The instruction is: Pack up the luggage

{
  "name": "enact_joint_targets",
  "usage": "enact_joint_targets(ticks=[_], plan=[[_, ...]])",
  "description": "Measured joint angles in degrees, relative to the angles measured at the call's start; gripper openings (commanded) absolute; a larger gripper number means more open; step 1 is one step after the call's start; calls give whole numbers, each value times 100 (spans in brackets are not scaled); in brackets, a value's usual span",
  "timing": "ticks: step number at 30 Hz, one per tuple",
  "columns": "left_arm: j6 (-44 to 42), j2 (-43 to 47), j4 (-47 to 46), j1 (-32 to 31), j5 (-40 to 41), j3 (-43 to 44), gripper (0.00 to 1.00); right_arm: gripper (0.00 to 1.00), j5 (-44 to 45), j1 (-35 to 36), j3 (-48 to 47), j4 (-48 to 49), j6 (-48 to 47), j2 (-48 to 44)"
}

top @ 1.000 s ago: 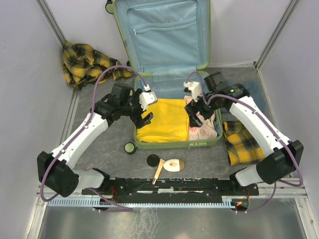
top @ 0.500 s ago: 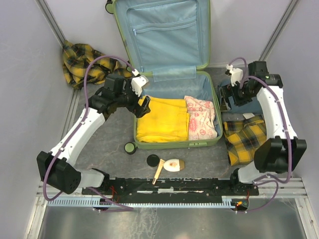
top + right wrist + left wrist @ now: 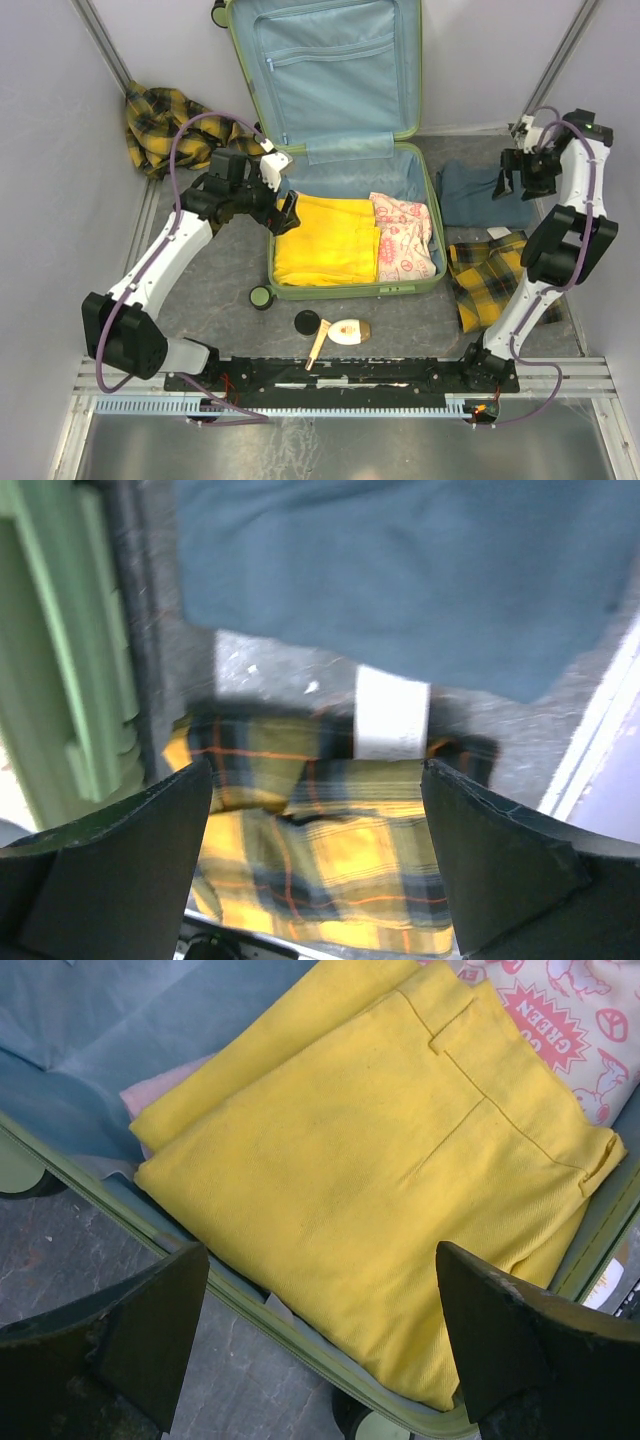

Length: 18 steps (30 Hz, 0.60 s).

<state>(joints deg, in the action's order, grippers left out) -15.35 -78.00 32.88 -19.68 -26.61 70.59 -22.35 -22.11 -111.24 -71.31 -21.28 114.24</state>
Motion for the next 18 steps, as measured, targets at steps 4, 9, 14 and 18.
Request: enact_joint_targets(ticks=[4, 9, 14, 18], plan=[[-59, -136, 7, 76, 2, 0, 100, 96, 76, -352, -964, -85, 153, 708], [-101, -297, -7, 157, 11, 0, 100, 100, 216, -463, -1926, -22, 409, 1497], [-107, -686, 31, 234, -66, 72, 100, 99, 280, -435, -2323, 114, 608, 2098], [-168, -1069, 280, 256, -122, 212, 100, 99, 319, -411, -2323, 286, 741, 2413]])
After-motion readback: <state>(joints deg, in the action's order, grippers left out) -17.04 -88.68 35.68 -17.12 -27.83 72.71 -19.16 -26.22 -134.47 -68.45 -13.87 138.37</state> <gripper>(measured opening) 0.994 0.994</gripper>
